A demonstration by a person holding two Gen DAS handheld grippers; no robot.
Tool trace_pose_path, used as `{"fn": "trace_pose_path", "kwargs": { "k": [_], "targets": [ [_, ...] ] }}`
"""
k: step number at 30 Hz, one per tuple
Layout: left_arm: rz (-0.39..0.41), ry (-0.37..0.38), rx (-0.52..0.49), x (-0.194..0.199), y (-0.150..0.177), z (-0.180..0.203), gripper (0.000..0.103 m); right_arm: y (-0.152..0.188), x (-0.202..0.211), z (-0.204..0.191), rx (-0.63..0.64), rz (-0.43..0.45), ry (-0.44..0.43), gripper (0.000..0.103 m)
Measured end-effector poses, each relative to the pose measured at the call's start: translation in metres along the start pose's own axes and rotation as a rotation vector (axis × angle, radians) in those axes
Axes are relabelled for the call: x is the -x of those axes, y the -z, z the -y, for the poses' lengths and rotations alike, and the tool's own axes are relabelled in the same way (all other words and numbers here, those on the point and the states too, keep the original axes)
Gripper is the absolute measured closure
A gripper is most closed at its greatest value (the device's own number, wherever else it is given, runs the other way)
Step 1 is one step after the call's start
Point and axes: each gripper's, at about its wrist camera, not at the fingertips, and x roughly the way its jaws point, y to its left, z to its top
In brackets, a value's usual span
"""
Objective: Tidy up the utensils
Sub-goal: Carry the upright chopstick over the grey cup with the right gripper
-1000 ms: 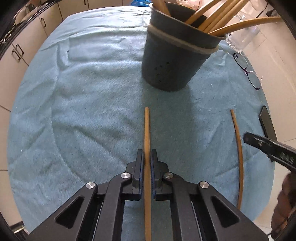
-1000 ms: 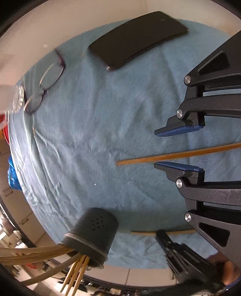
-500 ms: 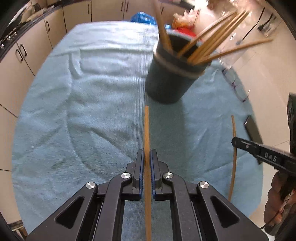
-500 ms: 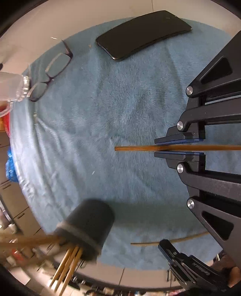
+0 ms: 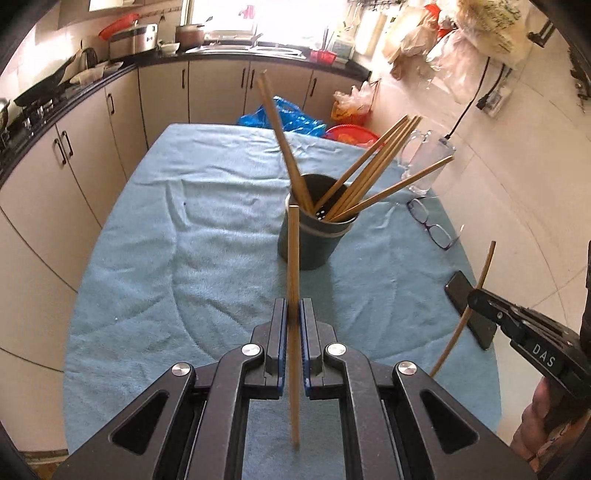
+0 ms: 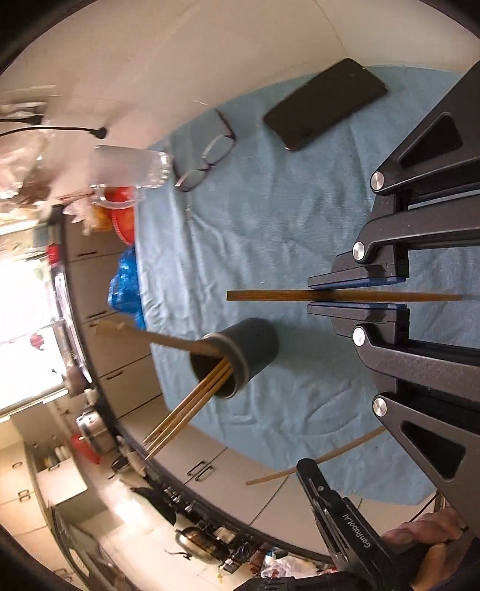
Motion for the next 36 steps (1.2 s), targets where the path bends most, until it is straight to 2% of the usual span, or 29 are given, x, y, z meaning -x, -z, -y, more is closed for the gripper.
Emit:
{"fn": "trace_pose_path", "kwargs": {
  "k": [13,36],
  "targets": [
    [0.035,-0.017,-0.017,0.011,0.000,0.009,0.097,-0.003,0.021,0.004,-0.024,0.072,-0.030,0.096],
    [0.083,-0.018,-0.003,0.024,-0.008,0.010,0.097,-0.008,0.030,0.009,-0.020,0.095,-0.032,0.096]
  ]
}}
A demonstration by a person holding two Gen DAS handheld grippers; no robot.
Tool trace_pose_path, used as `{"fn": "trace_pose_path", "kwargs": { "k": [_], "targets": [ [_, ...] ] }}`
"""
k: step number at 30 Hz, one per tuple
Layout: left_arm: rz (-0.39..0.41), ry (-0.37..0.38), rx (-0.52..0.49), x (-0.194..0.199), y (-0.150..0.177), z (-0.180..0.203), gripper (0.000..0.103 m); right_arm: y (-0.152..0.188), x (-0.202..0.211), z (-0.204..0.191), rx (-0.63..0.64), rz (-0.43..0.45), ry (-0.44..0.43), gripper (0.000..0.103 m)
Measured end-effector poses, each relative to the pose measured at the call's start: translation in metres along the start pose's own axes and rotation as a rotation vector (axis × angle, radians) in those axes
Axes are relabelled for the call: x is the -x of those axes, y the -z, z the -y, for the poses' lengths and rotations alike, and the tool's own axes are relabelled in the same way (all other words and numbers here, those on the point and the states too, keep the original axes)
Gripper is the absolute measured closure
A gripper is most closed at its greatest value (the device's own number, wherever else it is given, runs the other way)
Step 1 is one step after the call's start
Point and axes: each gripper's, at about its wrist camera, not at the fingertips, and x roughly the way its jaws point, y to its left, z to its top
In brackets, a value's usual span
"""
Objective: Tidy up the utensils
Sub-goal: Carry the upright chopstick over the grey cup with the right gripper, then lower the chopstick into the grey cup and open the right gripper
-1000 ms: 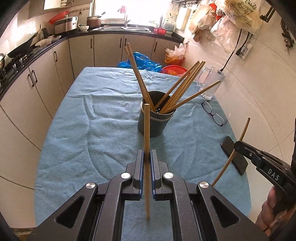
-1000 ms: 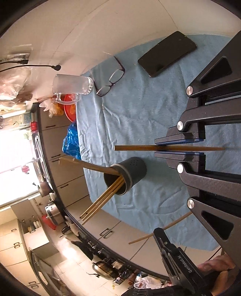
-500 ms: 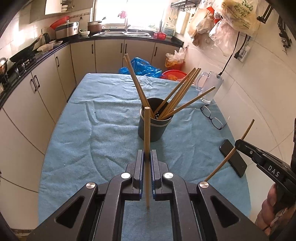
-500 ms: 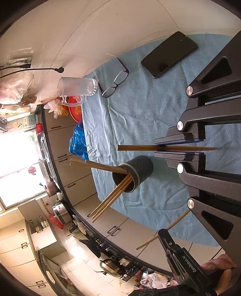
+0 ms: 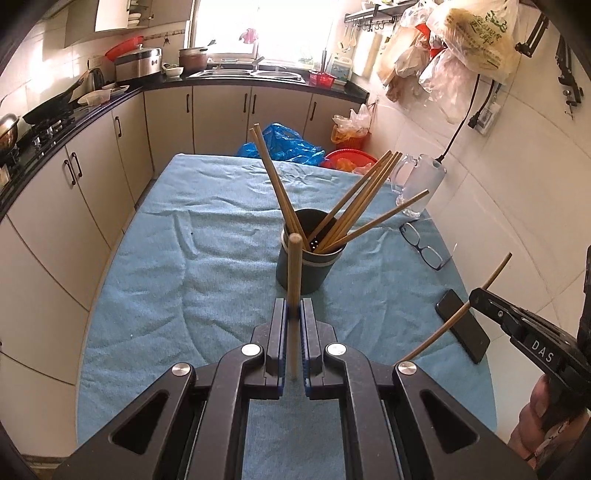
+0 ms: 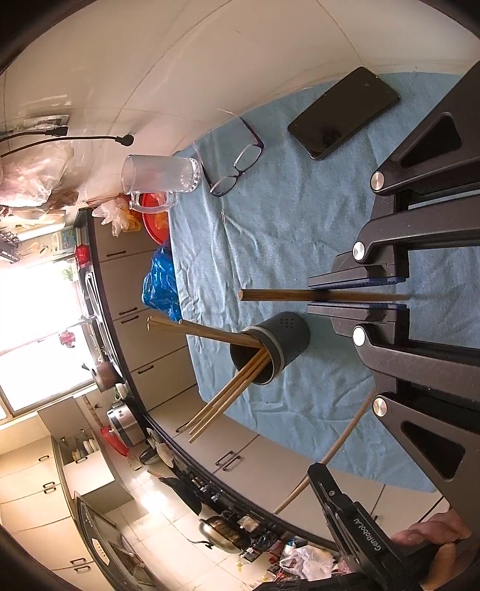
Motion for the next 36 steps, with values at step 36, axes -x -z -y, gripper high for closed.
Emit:
{"fn": "trace_pose_path", "kwargs": {
  "k": [36],
  "targets": [
    [0.189,0.048,-0.019,0.051,-0.107,0.005,0.097,-0.120,0.031,-0.051,0.050,0.197,-0.092,0.096]
  ]
}}
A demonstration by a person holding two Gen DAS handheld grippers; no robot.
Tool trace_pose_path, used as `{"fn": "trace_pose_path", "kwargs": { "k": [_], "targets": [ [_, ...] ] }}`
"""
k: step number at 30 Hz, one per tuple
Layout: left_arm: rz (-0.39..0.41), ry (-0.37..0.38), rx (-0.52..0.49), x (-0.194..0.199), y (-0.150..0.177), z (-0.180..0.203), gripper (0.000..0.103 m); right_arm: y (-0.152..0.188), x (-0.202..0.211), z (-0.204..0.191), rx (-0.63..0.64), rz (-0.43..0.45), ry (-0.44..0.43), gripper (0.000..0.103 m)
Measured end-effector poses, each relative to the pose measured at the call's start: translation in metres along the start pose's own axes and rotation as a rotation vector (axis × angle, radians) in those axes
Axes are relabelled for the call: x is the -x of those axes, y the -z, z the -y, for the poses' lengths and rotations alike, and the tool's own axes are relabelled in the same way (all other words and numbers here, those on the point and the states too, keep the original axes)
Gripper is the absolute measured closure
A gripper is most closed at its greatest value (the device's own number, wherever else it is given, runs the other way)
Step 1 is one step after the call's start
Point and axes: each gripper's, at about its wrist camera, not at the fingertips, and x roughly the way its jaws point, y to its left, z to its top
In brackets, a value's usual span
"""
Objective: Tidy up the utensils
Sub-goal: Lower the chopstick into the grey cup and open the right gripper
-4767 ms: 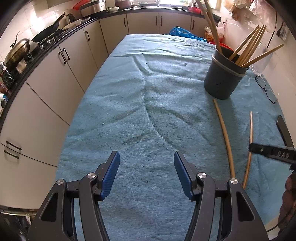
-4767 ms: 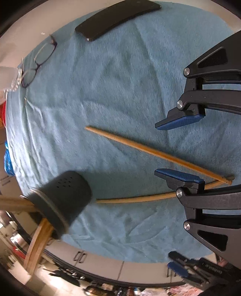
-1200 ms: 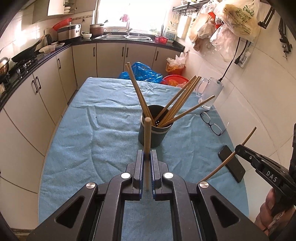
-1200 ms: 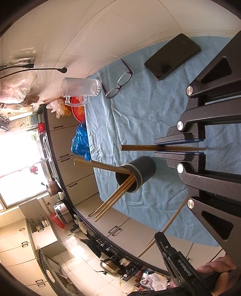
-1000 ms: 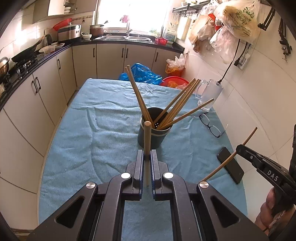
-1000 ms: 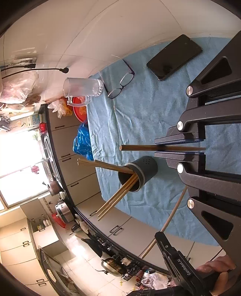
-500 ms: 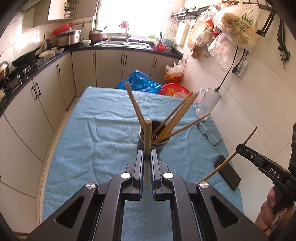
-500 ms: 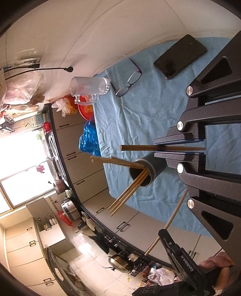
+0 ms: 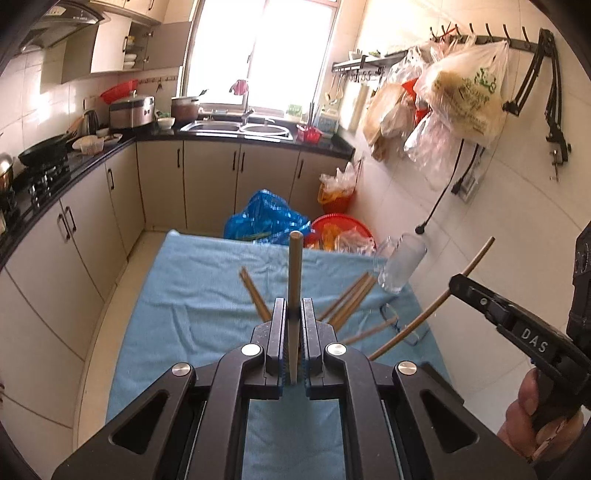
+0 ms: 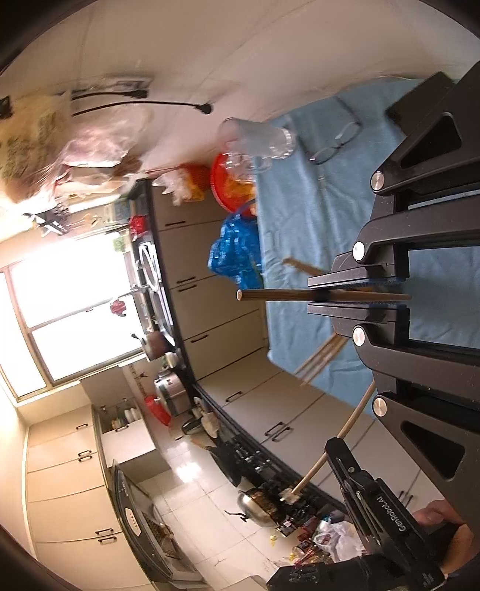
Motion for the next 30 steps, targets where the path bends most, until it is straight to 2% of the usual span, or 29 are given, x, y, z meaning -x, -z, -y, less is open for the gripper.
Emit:
{"fn": "trace_pose_path", "kwargs": {
  "k": [4,9,17,30],
  "targets": [
    [0.014,-0.004,0.003,-0.012,-0.019,-0.002,0.097,-0.016,-0.016,-0.007,0.001,0.005,0.004,0.096],
    [0.003,-0.013,0.020,-0.031,-0.023,-0.007,0.097,-0.022,-0.037,-0.011,-0.001,-0.001,0.019,0.096],
    [-0.064,0.016,0.077,-0.067,-0.006,-0.024,0.097,-0.005,-0.079,-0.005,-0.008,-0.072,0.055,0.096],
    [-0.133,-0.013,0.073,-0.093,0.016,-0.039,0.097,0.025,-0.112,-0.003,0.006,-0.181,0.082,0.096]
  ]
}}
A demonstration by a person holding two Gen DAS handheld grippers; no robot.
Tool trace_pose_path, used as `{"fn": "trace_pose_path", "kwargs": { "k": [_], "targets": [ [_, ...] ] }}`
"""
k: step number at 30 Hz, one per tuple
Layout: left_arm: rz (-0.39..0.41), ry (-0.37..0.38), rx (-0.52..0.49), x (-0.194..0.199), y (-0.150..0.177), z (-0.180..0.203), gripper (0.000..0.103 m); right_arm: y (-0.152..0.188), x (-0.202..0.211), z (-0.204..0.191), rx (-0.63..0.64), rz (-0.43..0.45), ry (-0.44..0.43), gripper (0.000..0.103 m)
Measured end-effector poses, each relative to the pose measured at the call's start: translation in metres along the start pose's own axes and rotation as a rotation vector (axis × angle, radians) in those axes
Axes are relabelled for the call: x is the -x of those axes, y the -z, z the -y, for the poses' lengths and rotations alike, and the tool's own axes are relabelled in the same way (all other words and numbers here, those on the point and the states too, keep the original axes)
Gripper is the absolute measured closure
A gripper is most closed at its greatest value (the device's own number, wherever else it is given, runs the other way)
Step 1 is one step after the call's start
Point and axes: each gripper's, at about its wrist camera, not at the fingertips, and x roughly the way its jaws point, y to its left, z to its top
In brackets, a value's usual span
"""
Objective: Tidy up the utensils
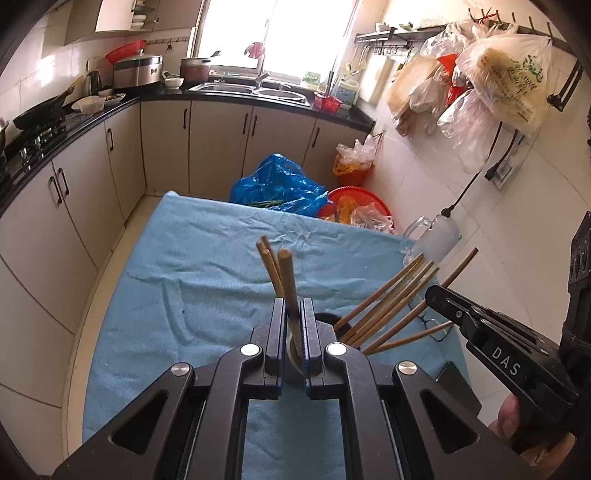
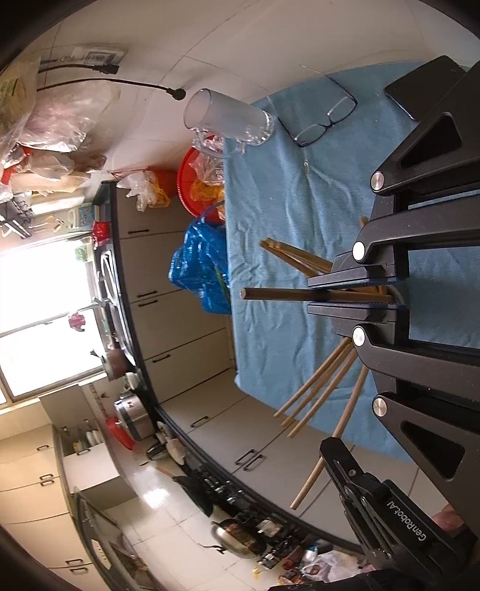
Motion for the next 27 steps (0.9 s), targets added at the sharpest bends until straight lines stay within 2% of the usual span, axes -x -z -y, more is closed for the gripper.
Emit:
{"fn": "trace_pose_path", "kwargs": {
  "k": [8,11,15,17,19,23,25,27],
  "targets": [
    [-0.010,-0.018,-0.001,-0.003,0.006,-0.003,0.095,0.003,0.000,0.003,-0.017,-0.018,0.000,0.094],
    [-0.005,-0.030,-0.009,-0.002,0.006,0.000,0.091,0.002,0.006,0.005,-0.028,-0.003,-0.001,0.083],
    [0.016,-0.058,-0.022,0.002,0.008,0.004,0.075,-0.001,0.019,0.008,-0.035,0.023,0.013,0.081],
    [0.031,-0.078,-0.027,0.005,0.009,0.004,0.069,-0.002,0.026,0.010,-0.040,0.038,0.019,0.077],
    [0.043,-0.099,-0.034,0.008,0.011,0.005,0.065,-0.003,0.036,0.013,-0.048,0.058,0.024,0.068],
    [0.064,-0.142,-0.048,0.013,0.014,0.006,0.056,-0.005,0.051,0.018,-0.054,0.091,0.048,0.063],
    [0.075,-0.166,-0.058,0.016,0.017,0.007,0.052,-0.004,0.060,0.023,-0.065,0.105,0.058,0.053],
    [0.082,-0.181,-0.058,0.018,0.019,0.007,0.048,-0.002,0.067,0.029,-0.083,0.117,0.060,0.048]
  ]
}}
